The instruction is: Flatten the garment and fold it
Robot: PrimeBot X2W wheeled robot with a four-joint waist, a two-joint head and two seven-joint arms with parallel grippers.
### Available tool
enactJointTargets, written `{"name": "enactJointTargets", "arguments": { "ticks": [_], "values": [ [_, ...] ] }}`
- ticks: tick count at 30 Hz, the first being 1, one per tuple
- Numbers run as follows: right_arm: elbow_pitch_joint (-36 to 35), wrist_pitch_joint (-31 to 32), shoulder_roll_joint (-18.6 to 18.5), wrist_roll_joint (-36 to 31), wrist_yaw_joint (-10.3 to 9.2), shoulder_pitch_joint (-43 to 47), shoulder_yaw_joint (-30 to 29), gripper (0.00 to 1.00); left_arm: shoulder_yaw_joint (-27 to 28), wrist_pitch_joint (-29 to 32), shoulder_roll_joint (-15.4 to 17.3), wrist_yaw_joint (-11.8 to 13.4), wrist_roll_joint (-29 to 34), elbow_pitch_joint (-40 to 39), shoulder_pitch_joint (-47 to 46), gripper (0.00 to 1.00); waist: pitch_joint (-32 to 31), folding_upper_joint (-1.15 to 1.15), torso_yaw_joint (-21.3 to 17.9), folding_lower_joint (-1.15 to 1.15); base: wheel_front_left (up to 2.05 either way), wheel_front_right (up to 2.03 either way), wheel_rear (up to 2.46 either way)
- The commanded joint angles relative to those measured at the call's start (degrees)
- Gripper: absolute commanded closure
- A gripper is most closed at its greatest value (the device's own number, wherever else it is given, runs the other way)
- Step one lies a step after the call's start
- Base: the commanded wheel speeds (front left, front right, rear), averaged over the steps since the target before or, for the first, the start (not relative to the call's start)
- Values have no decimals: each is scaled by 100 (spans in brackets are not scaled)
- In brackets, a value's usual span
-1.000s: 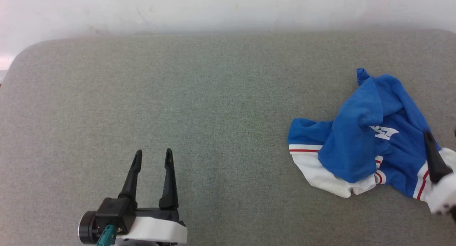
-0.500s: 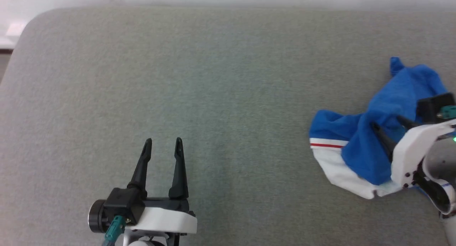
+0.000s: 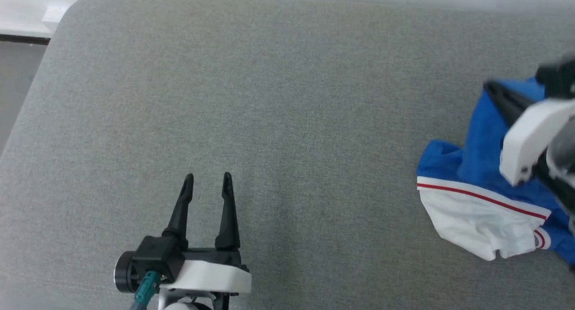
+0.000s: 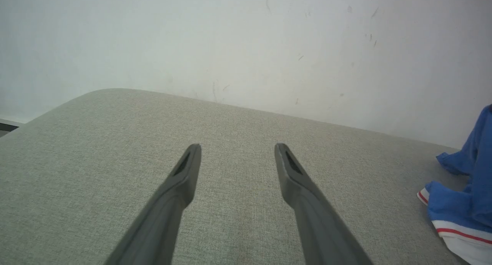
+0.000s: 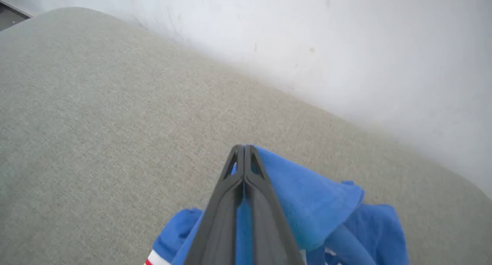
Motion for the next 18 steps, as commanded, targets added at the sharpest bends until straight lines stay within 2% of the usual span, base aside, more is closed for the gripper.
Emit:
{"name": "enactJointTargets", "arguments": {
  "ticks": [1,4,7,13,18],
  "values": [
    [-74,33,-46,31,-5,-249,77,100,-32,-26,-28,17,-24,-19,-93,0,88,0,45,0,0,0,0],
    [-145,234,-125,58,-5,-960,400,100,-147,-26,-31,14,-71,-29,-225,0,315,0,162,0,0,0,0],
    [132,382,-104,96,-5,-1767,684,100,-305,-26,-33,79,-171,-44,-384,0,597,0,347,0,0,0,0],
    [1437,-28,97,-393,-5,-3104,939,100,-654,-26,-34,260,-361,-38,-676,0,1088,0,829,0,0,0,0],
    [2724,-196,384,-582,-5,-3221,1127,100,-850,-26,-34,368,-450,-10,-793,0,1214,0,1016,0,0,0,0]
  ]
}}
